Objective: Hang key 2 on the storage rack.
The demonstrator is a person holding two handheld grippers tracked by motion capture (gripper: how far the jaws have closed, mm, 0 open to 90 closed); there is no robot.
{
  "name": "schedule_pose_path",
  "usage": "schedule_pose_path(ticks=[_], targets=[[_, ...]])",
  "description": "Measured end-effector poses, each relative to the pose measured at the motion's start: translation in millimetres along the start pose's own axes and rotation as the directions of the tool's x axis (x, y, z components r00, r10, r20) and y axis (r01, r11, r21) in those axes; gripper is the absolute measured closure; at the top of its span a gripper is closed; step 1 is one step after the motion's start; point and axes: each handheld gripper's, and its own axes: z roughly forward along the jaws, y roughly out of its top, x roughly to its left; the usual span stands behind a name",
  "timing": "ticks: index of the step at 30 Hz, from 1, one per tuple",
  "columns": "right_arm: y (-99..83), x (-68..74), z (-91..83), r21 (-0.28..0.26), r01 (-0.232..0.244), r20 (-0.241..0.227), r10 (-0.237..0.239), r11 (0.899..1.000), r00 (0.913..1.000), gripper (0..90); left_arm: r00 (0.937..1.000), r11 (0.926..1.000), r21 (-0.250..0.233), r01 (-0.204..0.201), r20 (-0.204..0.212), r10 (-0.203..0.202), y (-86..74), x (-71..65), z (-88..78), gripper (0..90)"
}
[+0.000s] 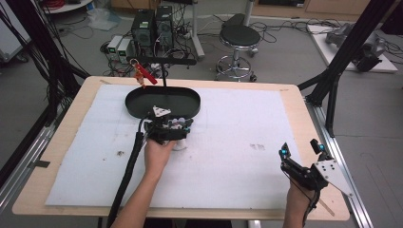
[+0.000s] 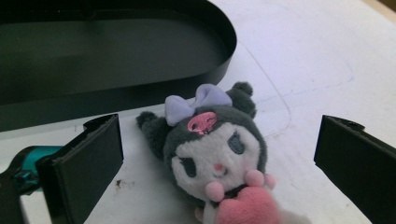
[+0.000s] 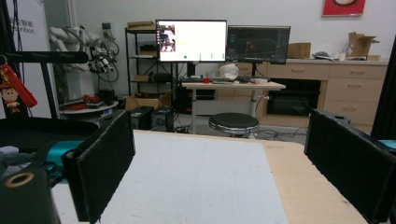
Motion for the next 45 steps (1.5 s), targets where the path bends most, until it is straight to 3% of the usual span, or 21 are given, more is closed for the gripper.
schedule_pose_path(ticks=[7, 14, 20, 32, 36, 42, 45], targets=[[0.1, -0.9, -0.5, -0.003, -0.005, 0.002, 0.005, 1.0, 1.0, 7.9, 1.0, 0.9996, 0.029, 0.006, -0.005, -0.006, -3.3, 0.3, 6.8, 1.7], [0.0, -2.7, -0.7, -0.01, -0.002, 0.002, 0.002, 1.0, 1.0, 7.9, 0.9994, 0.9975, 0.062, 0.033, 0.009, -0.034, -6.8, 1.1, 12.9, 1.7], [0.1, -2.8, -0.5, -0.013, -0.002, -0.001, 0.002, 1.0, 1.0, 7.9, 0.9992, 0.9965, 0.078, 0.031, 0.023, -0.033, -9.9, -1.7, 15.0, 1.7], [0.2, -3.1, -1.1, -0.012, -0.011, 0.003, 0.011, 1.0, 0.9999, 7.9, 0.9981, 0.9887, 0.141, 0.051, 0.027, -0.056, -18.6, 0.5, 22.5, 1.7], [0.2, -2.9, -1.3, -0.012, -0.012, 0.003, 0.012, 1.0, 0.9999, 7.9, 0.9979, 0.9896, 0.135, 0.048, 0.038, -0.053, -19.6, -0.5, 23.2, 14.1], [0.3, -3.7, -2.0, -0.012, -0.017, 0.009, 0.017, 1.0, 0.9998, 7.9, 0.9981, 0.9894, 0.14, 0.04, 0.039, -0.046, -21.2, -0.1, 24.3, 18.2], [0.3, -3.7, -1.7, -0.015, -0.013, 0.006, 0.013, 1.0, 0.9999, 7.9, 0.9991, 0.9875, 0.153, 0.038, 0.014, -0.041, -22.7, -0.2, 25.6, 24.6]])
